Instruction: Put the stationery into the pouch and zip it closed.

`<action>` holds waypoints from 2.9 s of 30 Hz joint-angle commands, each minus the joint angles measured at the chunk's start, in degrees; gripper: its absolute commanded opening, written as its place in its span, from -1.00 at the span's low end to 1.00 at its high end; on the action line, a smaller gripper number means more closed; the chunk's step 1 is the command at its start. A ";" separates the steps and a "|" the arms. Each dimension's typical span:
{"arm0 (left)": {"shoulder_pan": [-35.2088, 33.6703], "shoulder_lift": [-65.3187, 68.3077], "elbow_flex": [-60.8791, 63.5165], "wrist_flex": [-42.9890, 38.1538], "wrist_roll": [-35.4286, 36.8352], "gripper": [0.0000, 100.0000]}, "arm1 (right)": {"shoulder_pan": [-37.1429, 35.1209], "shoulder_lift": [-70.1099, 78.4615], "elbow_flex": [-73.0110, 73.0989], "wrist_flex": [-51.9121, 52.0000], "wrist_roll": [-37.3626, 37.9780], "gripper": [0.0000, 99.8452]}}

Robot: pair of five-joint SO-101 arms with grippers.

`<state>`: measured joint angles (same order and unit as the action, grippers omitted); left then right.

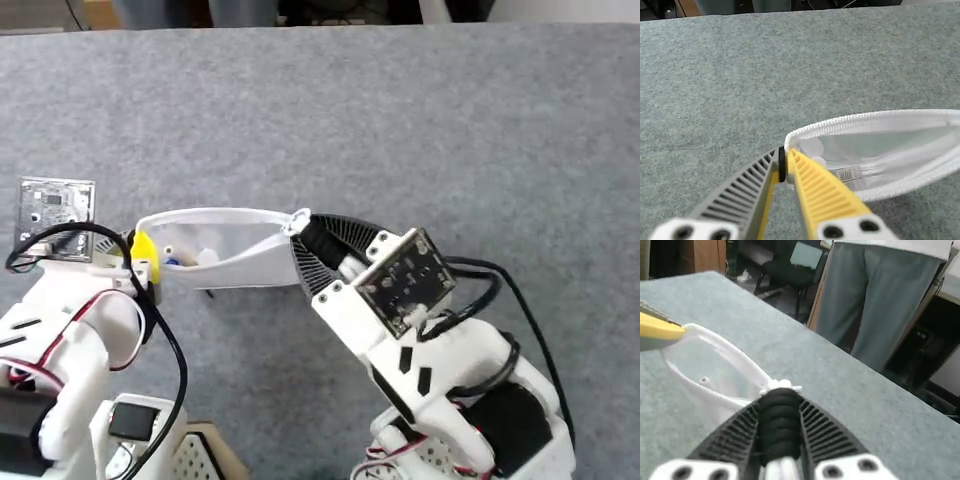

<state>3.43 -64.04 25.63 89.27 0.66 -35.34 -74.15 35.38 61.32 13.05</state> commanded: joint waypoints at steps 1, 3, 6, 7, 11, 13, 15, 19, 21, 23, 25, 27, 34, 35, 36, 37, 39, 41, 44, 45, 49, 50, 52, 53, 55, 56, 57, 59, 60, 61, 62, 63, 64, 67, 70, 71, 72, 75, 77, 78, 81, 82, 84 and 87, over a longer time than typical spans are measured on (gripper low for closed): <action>1.19 2.02 6.20 0.44 -0.35 -0.94 | -0.79 -0.31 -7.52 -0.44 -0.26 -0.98; 1.19 2.02 6.20 0.44 -0.35 -0.94 | -0.79 -0.31 -7.52 -0.44 -0.26 -0.98; 1.19 2.02 6.20 0.44 -0.35 -0.94 | -0.79 -0.84 -7.43 0.09 -0.26 -0.98; 1.19 2.02 6.20 0.44 -0.35 -0.94 | -0.79 -0.92 -7.34 0.44 -0.26 -0.97; 1.10 2.02 6.20 0.44 -0.35 -0.94 | -0.79 -0.48 -7.16 4.75 -0.26 -0.94; 1.01 2.02 6.20 0.44 -0.35 -0.94 | -0.79 -0.57 -7.16 8.35 -0.26 -0.83; 1.01 2.02 6.02 0.44 -0.35 -0.94 | -0.79 -0.40 -7.08 12.66 -0.26 -0.72; 0.92 2.02 5.93 0.44 -0.26 -0.94 | -0.53 -0.92 -2.68 16.00 -0.26 -0.71; 0.92 2.02 5.93 0.44 -0.26 -0.94 | -0.53 -0.92 0.84 16.00 -0.26 -0.74; 0.84 2.02 5.85 0.44 -0.26 -0.94 | -0.53 -0.92 3.65 15.56 -0.26 -0.77; 0.75 2.02 5.85 0.53 -0.26 -0.94 | -0.53 -0.92 6.02 13.80 -0.26 -0.83; 0.75 2.02 5.85 0.62 -0.26 -0.94 | -0.53 -0.92 7.60 12.48 -0.18 -0.91; 0.75 2.02 5.76 0.53 -0.18 -0.94 | -0.53 -0.92 16.84 10.02 -0.53 -0.82; 0.75 2.02 5.76 0.53 -0.18 -0.94 | -0.53 -0.92 18.33 10.11 -0.62 -0.77; 0.75 2.02 5.76 0.53 -0.18 -0.94 | -0.44 -0.92 19.65 10.11 -0.70 -0.73; 0.66 2.02 5.76 0.53 -0.18 -0.94 | -0.44 -0.92 20.79 10.11 -0.70 -0.71; 0.66 2.02 5.76 0.53 -0.18 -0.94 | -0.44 -0.92 22.29 9.76 -0.70 -0.70; 0.66 2.02 5.76 0.53 -0.18 -0.94 | -0.35 -0.92 22.73 9.76 -0.70 -0.70; 0.66 2.02 5.76 0.53 -0.18 -0.94 | 2.29 -0.92 22.64 8.88 -0.70 -0.70; 0.66 2.02 5.76 0.53 -0.18 -0.94 | 4.04 -0.92 22.64 8.18 -0.70 -0.70; 0.66 2.02 5.76 0.53 -0.26 -0.94 | 8.35 -1.98 21.05 7.82 -0.62 -0.69; 0.66 2.02 5.85 0.44 -0.26 -0.94 | 8.35 -2.68 19.91 8.18 -0.44 -0.69; 0.66 2.02 5.85 0.44 -0.26 -0.94 | 8.00 -4.18 16.84 9.67 -0.35 -0.69; 0.66 2.02 5.76 0.44 -0.26 -0.94 | 7.21 -4.62 15.34 10.46 -0.35 -0.69; 0.66 2.02 5.76 0.44 -0.26 -0.94 | 5.89 -5.67 13.49 12.66 -0.26 -0.69; 0.66 2.02 5.67 0.44 -0.26 -0.94 | 5.63 -5.85 13.23 14.15 -0.26 -0.69; 0.66 2.02 5.67 0.44 -0.26 -0.94 | 5.63 -5.93 13.41 15.74 -0.26 -0.69; 0.66 2.02 5.67 0.44 -0.26 -0.94 | 5.63 -6.29 14.90 18.90 -0.26 -0.69; 0.66 2.02 5.67 0.44 -0.26 -0.94 | 5.71 -6.29 15.96 19.87 -0.26 -0.69; 0.66 2.02 5.67 0.44 -0.26 -0.94 | 5.71 -6.29 17.19 20.31 -0.26 -0.69; 0.66 2.02 5.67 0.44 -0.26 -0.94 | 5.71 -6.29 18.42 20.31 -0.26 -0.69; 0.66 1.93 5.67 0.44 -0.26 -0.94 | 5.71 -6.29 19.74 19.87 -0.26 -0.69; 0.66 1.85 5.67 0.44 -0.26 -0.94 | 5.71 -6.29 21.05 18.55 -0.26 -0.69; 0.66 1.67 5.67 0.53 -0.26 -0.94 | 5.71 -5.85 25.10 13.19 -0.26 -0.69; 0.66 1.58 5.67 0.53 -0.26 -0.94 | 5.71 -5.76 29.85 7.21 -0.26 -0.69; 0.66 1.58 5.67 0.53 -0.26 -0.94 | 5.63 -5.76 31.43 5.36 -0.26 -0.69; 0.66 1.58 5.67 0.53 -0.26 -0.94 | 5.63 -5.76 32.84 3.69 -0.26 -0.69; 0.66 1.58 5.67 0.53 -0.26 -0.94 | 5.71 -5.76 36.09 -0.53 -0.26 -0.70; 0.66 1.58 5.67 0.53 -0.26 -0.94 | 5.71 -5.76 37.14 -2.20 -0.26 -0.70; 0.66 1.58 5.67 0.53 -0.26 -0.94 | 5.71 -5.76 37.32 -2.64 -0.26 -0.70; 0.66 1.58 5.67 0.53 -0.26 -0.94 | 5.71 -6.20 37.23 -2.81 -0.26 -0.70; 0.66 1.58 5.67 0.53 -0.26 -0.94 | 5.71 -6.29 37.23 -2.81 -0.26 -0.70; 0.66 1.58 5.67 0.53 -0.26 -0.94 | 5.71 -6.29 37.23 -2.81 -0.26 -0.71; 0.66 1.58 5.67 0.53 -0.26 -0.94 | 5.71 -6.29 37.23 -2.90 -0.18 -0.79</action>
<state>3.60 -64.04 25.63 89.27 0.66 -28.84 -79.96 72.75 59.82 12.88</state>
